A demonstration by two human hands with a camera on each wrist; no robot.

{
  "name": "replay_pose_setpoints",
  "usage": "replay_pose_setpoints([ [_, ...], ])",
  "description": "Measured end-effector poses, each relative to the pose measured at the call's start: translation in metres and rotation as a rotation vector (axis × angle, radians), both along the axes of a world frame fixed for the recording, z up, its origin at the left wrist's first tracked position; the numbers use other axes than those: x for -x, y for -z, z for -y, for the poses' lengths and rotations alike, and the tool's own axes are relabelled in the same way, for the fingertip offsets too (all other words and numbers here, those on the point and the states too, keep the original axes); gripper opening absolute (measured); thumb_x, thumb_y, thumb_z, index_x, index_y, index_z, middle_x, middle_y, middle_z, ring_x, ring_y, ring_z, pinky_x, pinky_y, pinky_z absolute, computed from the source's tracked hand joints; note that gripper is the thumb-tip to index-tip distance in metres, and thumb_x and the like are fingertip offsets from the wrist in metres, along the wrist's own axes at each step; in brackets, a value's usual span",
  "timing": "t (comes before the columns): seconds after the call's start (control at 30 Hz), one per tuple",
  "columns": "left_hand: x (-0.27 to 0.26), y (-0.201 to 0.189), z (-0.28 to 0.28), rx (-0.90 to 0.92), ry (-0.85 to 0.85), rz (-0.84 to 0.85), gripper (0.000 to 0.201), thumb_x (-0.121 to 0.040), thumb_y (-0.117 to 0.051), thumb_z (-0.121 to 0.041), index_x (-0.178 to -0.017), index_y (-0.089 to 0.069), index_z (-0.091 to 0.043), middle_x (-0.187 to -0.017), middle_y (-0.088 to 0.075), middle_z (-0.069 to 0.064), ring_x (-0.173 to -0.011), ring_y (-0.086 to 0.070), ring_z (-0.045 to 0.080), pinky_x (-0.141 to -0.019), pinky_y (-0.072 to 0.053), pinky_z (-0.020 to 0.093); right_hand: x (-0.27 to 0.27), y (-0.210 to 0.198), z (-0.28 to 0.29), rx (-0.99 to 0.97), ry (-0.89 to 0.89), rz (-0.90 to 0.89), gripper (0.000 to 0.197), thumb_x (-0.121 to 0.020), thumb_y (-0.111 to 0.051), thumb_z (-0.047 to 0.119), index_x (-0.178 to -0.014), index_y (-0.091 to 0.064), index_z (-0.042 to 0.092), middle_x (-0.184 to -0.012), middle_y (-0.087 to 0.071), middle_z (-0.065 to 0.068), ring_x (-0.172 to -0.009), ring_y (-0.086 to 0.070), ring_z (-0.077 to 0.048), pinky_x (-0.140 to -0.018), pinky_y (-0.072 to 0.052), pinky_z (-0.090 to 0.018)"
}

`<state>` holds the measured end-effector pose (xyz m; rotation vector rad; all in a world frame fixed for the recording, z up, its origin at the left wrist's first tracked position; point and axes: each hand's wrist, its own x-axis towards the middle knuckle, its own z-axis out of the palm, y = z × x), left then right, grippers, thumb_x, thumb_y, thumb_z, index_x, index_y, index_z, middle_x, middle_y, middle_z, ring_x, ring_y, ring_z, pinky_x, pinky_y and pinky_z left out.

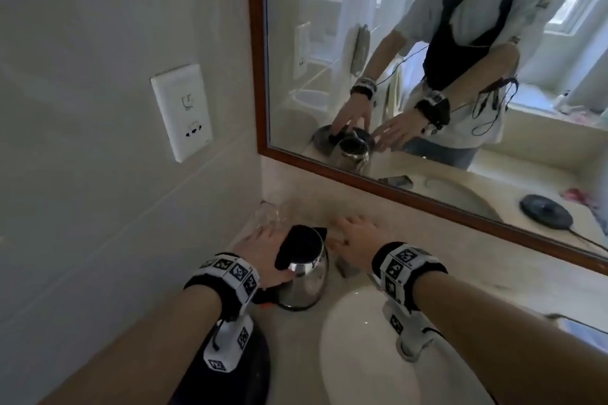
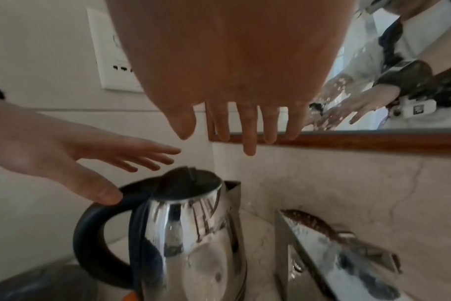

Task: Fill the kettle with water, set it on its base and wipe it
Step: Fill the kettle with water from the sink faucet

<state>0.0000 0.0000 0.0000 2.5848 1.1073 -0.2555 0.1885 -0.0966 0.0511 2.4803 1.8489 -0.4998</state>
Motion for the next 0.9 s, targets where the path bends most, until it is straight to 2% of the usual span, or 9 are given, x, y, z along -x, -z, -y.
replay_pose_setpoints([
  [0.07,-0.005,0.009,0.002,-0.022,0.024,-0.024,0.1,-0.073,-0.056,-0.061,-0.142,0.015,-0.046,-0.157,-0.016,0.006,-0.126,-0.047,0.036,-0.095,-0.048,0.045,0.002,0.013,-0.003,0.004,0.023,-0.012,0.048,-0.096,-0.037,0.047,-0.137,-0.042,0.022,-0.138,-0.048,-0.008,-0.129,-0.041,-0.031,-0.107,-0.035,-0.044],
  [0.13,-0.01,0.021,0.004,-0.106,0.082,-0.049,0.1,-0.072,-0.058,-0.055,-0.139,0.016,-0.051,-0.143,-0.038,0.012,-0.1,-0.062,0.034,-0.078,-0.055,0.039,0.004,0.027,0.001,0.017,0.015,-0.005,0.046,-0.097,-0.035,0.046,-0.136,-0.043,0.023,-0.135,-0.05,-0.008,-0.126,-0.044,-0.03,-0.104,-0.036,-0.042],
  [0.2,-0.015,0.021,0.002,-0.179,0.1,-0.066,0.099,-0.073,-0.059,-0.047,-0.14,0.014,-0.049,-0.126,-0.054,0.014,-0.092,-0.064,0.034,-0.076,-0.055,0.038,0.006,0.036,0.004,0.01,-0.005,0.003,0.044,-0.097,-0.033,0.045,-0.135,-0.044,0.024,-0.134,-0.052,-0.008,-0.126,-0.045,-0.03,-0.103,-0.036,-0.043],
  [0.27,-0.022,0.015,-0.002,-0.236,0.106,-0.09,0.097,-0.074,-0.061,-0.039,-0.141,0.008,-0.046,-0.116,-0.063,0.012,-0.095,-0.063,0.034,-0.081,-0.053,0.04,0.004,0.04,0.007,-0.01,-0.019,-0.005,0.042,-0.098,-0.032,0.045,-0.132,-0.046,0.025,-0.131,-0.054,-0.006,-0.126,-0.043,-0.028,-0.102,-0.037,-0.042],
  [0.37,-0.029,0.009,-0.001,-0.218,0.095,-0.111,0.093,-0.075,-0.064,-0.03,-0.144,-0.002,-0.043,-0.116,-0.062,0.01,-0.099,-0.061,0.034,-0.085,-0.051,0.042,0.001,0.044,0.012,0.01,-0.035,-0.002,0.04,-0.097,-0.034,0.044,-0.128,-0.049,0.024,-0.127,-0.054,-0.005,-0.125,-0.043,-0.027,-0.1,-0.038,-0.041],
  [0.53,-0.031,0.003,-0.002,-0.142,0.1,-0.117,0.093,-0.075,-0.068,-0.023,-0.143,-0.008,-0.043,-0.105,-0.064,0.009,-0.086,-0.065,0.029,-0.072,-0.057,0.038,-0.003,0.045,0.015,0.013,-0.042,0.009,0.04,-0.097,-0.034,0.044,-0.124,-0.053,0.021,-0.124,-0.056,-0.005,-0.124,-0.043,-0.027,-0.099,-0.038,-0.04],
  [0.7,-0.026,0.013,-0.002,-0.168,0.064,-0.068,0.098,-0.073,-0.071,-0.028,-0.144,-0.005,-0.037,-0.108,-0.065,0.008,-0.093,-0.064,0.029,-0.08,-0.053,0.04,-0.007,0.049,0.016,-0.007,-0.048,-0.002,0.039,-0.096,-0.036,0.045,-0.122,-0.053,0.021,-0.124,-0.056,-0.004,-0.124,-0.043,-0.027,-0.101,-0.039,-0.042],
  [0.8,-0.019,0.02,0.002,-0.183,0.018,0.011,0.099,-0.073,-0.071,-0.027,-0.146,-0.004,-0.032,-0.101,-0.065,0.009,-0.08,-0.064,0.026,-0.072,-0.055,0.037,-0.007,0.051,0.017,0.001,-0.048,0.015,0.041,-0.096,-0.034,0.046,-0.125,-0.052,0.023,-0.124,-0.055,-0.004,-0.122,-0.045,-0.027,-0.097,-0.039,-0.041],
  [0.9,-0.011,0.028,0.007,-0.173,-0.047,0.181,0.094,-0.072,-0.07,-0.027,-0.139,-0.005,-0.038,-0.098,-0.066,0.007,-0.069,-0.057,0.021,-0.066,-0.056,0.035,-0.004,0.052,0.018,0.01,-0.048,0.022,0.041,-0.097,-0.033,0.045,-0.127,-0.051,0.023,-0.127,-0.055,-0.004,-0.122,-0.046,-0.027,-0.095,-0.039,-0.039],
])
